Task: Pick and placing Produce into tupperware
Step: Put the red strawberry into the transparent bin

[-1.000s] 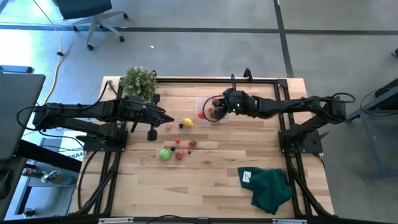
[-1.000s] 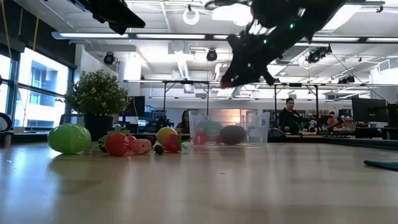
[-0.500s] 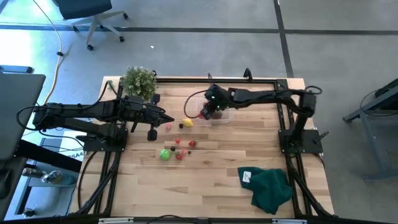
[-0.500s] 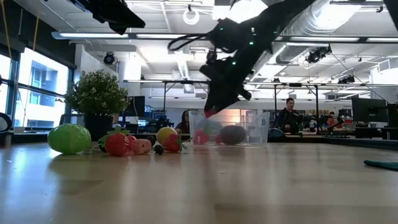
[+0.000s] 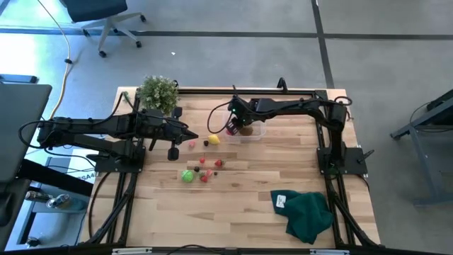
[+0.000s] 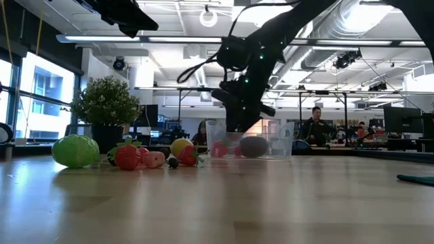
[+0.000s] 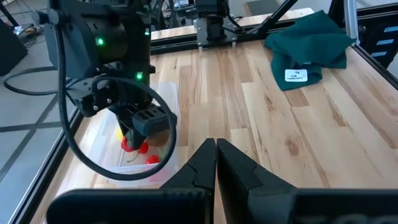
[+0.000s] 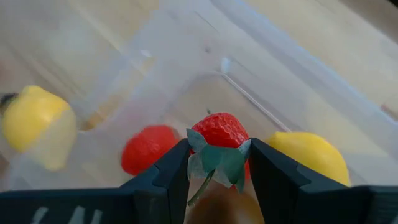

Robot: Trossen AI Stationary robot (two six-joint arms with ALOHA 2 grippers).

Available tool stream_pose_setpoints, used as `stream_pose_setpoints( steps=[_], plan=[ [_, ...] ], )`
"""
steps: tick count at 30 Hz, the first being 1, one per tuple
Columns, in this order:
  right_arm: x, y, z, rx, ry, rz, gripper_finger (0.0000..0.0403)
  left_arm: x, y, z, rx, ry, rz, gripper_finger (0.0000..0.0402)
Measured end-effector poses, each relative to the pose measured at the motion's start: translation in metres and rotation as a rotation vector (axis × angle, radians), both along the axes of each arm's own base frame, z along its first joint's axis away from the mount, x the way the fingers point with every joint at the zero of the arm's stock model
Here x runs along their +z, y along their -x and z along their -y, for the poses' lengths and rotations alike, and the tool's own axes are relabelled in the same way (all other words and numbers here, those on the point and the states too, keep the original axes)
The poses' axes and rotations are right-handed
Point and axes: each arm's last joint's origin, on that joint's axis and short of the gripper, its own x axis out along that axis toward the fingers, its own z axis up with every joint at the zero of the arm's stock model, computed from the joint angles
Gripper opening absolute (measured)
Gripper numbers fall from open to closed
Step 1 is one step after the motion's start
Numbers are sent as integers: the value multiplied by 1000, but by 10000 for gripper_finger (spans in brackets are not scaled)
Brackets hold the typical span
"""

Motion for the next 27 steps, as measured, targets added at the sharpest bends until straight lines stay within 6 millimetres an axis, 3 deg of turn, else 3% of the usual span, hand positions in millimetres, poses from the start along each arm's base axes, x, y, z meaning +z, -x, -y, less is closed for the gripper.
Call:
stream_pose_setpoints(
  steps=[10,16,27],
  plan=[
    [-2,3,5,-27,-21,-10,135,0,0,0,0,0,0,5],
    [-14,0,7,-9,-62,-13,135,0,0,0,0,0,-1,5],
    [-13,-3,9,-8,-41,21,151,0,0,0,0,0,-1,5]
  ],
)
